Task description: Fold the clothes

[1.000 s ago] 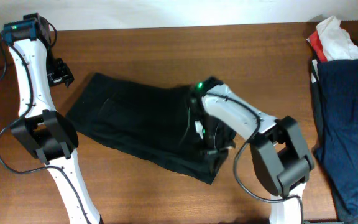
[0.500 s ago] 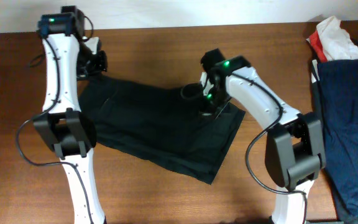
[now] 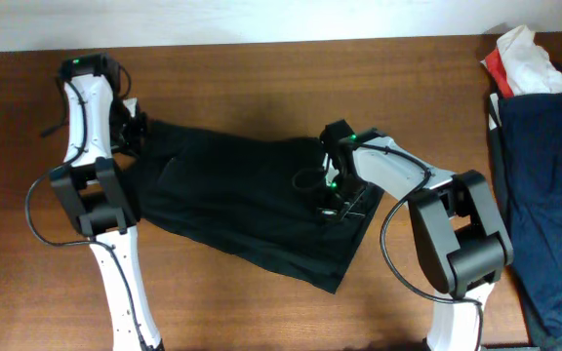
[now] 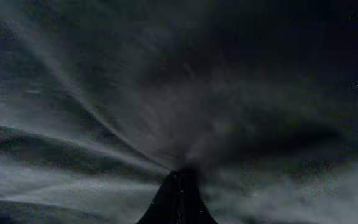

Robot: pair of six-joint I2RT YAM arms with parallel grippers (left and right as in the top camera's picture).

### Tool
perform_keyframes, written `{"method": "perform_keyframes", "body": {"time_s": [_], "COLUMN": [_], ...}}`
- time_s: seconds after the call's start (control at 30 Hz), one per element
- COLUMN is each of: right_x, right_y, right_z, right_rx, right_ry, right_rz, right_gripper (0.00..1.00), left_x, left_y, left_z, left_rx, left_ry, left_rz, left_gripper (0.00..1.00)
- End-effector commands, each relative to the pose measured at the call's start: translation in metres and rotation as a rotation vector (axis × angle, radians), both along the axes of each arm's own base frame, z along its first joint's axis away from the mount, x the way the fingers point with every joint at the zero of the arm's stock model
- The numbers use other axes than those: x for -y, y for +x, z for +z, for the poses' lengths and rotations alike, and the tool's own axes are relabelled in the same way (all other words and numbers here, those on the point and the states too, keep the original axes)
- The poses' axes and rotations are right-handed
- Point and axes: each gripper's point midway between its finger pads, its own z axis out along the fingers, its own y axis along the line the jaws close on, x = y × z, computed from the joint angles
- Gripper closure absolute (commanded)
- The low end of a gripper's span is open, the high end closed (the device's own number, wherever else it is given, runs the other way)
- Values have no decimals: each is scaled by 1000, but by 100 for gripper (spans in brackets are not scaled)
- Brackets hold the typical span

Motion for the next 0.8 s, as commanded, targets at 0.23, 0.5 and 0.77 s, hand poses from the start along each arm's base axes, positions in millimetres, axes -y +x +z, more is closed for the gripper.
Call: {"method": "perform_keyframes", "body": {"time_s": [0.23,0.5,0.77], "right_x": [110,66,19], "right_y": [80,72,30], "right_z": [74,119,99], "right_rx": [136,73,3], "right_ry": [-293,-62,-155], "right_rz": [-91,-117,27], "right_gripper": [96,96,96], "left_x": [-55,133,154], "left_y": [0,14,-21], "left_z": [77,108,94], "left_rx": [131,221,88], "left_ry": [142,-208,-152], "left_rz": [281,-237,-291], "left_gripper": [100,100,100]}}
